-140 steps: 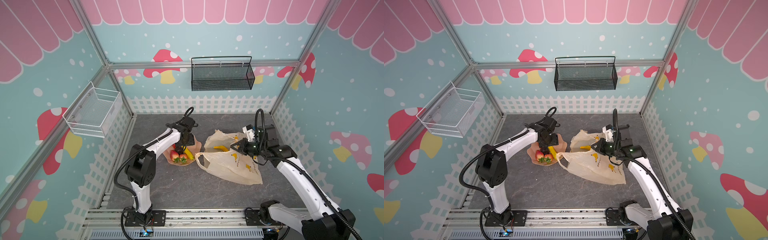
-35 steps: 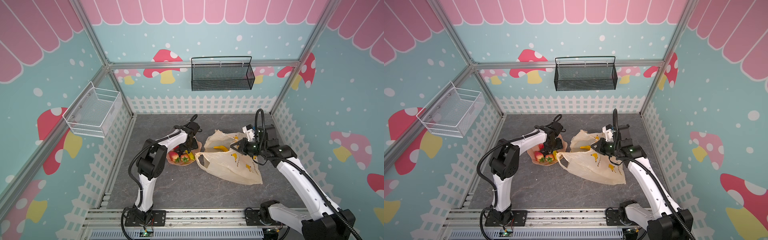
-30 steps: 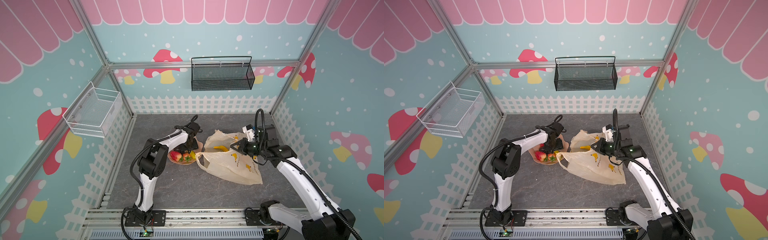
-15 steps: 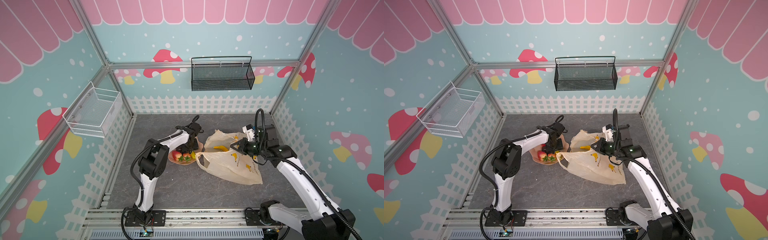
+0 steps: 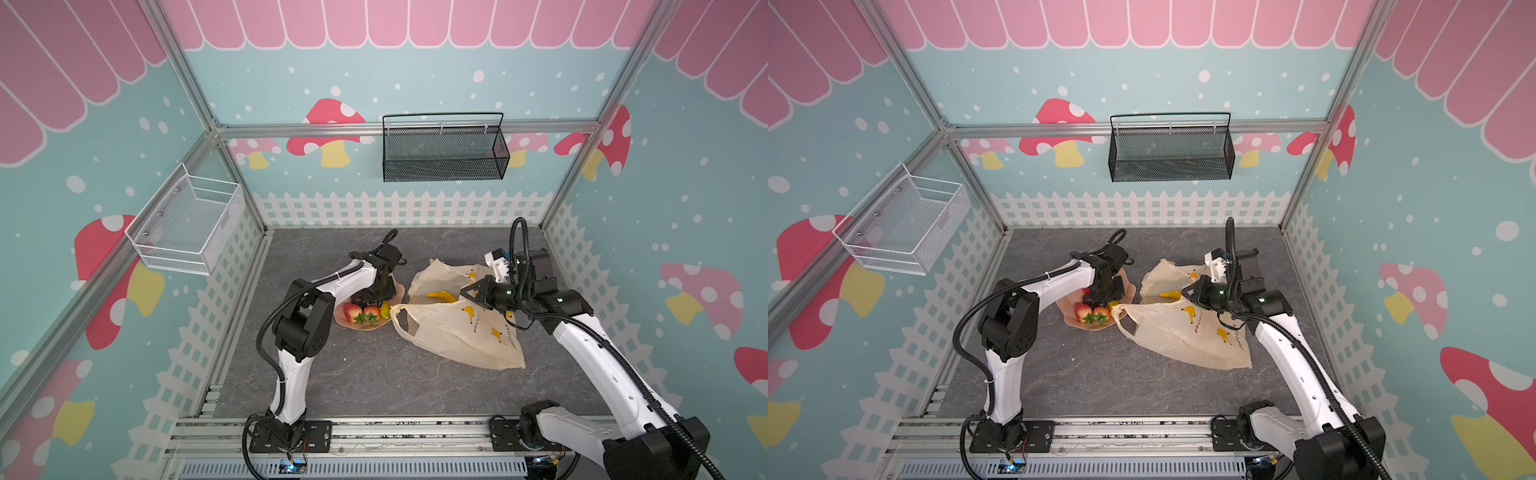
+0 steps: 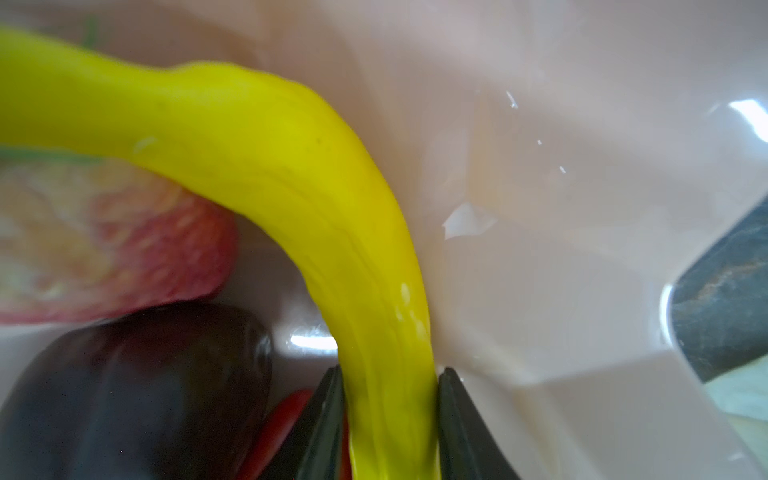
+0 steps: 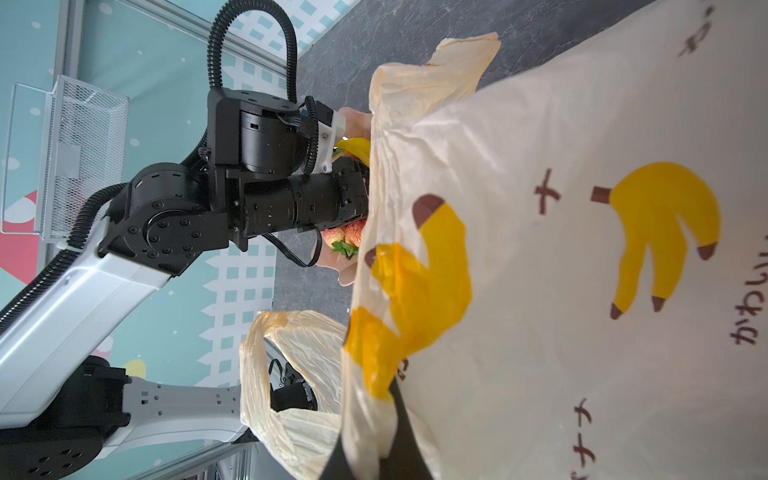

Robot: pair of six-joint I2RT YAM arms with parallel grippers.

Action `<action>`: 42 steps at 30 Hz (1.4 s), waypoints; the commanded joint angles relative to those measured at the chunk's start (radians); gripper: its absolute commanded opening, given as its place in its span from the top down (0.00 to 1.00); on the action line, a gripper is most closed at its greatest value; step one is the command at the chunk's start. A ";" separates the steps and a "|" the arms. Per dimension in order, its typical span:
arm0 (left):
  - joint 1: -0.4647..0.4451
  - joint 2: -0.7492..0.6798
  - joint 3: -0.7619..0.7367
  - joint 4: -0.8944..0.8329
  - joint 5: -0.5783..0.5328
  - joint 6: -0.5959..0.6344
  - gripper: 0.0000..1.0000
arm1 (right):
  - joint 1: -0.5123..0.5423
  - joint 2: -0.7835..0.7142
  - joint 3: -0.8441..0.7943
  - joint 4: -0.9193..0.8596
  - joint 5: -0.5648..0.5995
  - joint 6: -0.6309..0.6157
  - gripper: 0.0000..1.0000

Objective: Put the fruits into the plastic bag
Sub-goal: 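Close the left gripper on the yellow banana, then lift the yellow banana out of the bowl with the left gripper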

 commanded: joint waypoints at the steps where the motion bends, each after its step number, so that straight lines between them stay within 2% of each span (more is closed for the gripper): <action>1: 0.006 -0.045 -0.018 0.017 -0.009 -0.006 0.71 | 0.006 0.005 0.018 0.003 0.008 -0.001 1.00; 20: 0.010 -0.142 0.011 0.025 -0.034 0.049 0.79 | 0.007 0.010 0.023 0.005 0.019 0.002 1.00; 26: 0.010 -0.218 0.008 0.051 -0.051 0.119 0.83 | 0.006 0.015 0.026 0.006 0.021 0.003 1.00; 29: 0.009 -0.277 -0.024 0.113 -0.042 0.188 0.82 | 0.007 0.014 0.031 0.006 0.022 0.002 1.00; 36: 0.025 -0.415 -0.155 0.300 0.077 0.345 0.83 | 0.007 0.017 0.033 0.005 0.021 0.001 1.00; 42: 0.035 -0.483 -0.218 0.365 0.176 0.433 0.87 | 0.006 0.015 0.033 0.003 0.023 0.000 1.00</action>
